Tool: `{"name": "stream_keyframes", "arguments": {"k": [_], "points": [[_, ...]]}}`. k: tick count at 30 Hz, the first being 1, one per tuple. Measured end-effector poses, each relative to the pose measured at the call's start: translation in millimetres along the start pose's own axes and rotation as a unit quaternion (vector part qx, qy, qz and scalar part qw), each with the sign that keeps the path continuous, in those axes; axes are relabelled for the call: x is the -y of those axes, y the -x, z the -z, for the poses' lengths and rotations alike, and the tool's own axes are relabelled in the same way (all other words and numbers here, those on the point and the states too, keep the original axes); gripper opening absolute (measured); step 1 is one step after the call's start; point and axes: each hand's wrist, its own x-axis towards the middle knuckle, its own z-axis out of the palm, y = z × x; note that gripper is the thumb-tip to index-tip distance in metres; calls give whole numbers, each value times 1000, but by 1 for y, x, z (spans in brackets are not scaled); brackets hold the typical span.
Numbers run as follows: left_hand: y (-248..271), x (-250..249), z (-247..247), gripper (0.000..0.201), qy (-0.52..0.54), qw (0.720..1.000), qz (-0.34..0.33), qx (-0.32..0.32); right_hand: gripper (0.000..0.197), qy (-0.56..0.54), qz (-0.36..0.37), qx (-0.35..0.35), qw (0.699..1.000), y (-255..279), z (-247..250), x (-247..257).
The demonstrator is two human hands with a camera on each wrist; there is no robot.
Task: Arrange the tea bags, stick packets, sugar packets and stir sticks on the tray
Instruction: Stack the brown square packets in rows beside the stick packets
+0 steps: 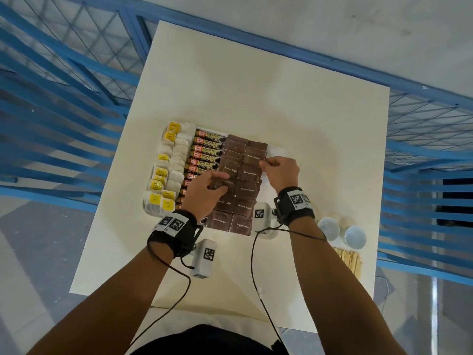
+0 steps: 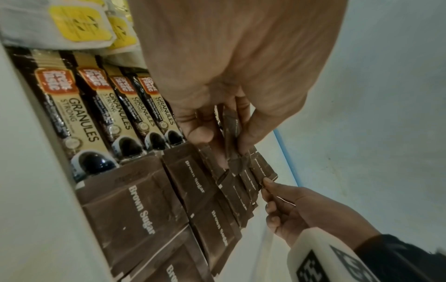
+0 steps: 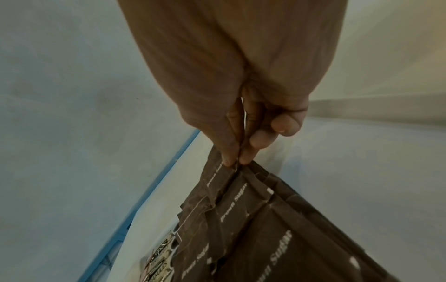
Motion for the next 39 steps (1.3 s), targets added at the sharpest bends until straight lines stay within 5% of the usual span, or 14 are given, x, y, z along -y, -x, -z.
{"name": "stream_keyframes", "arguments": {"k": [17, 21, 24, 34, 39], "points": [[-3, -4, 0, 37, 43, 999, 28, -5, 17, 2, 22, -58, 998, 13, 3, 7], [-3, -7, -1, 39, 65, 998, 21, -14, 13, -13, 120, 100, 988, 41, -3, 17], [-2, -10, -2, 39, 82, 996, 11, -36, 20, 7, 122, 208, 970, 51, -13, 17], [-1, -10, 0, 21, 90, 994, 13, -53, 4, -122, 84, 133, 980, 63, -12, 19], [1, -14, -4, 11, 166, 982, 73, -58, 6, -122, 78, 103, 984, 63, -14, 16]]}}
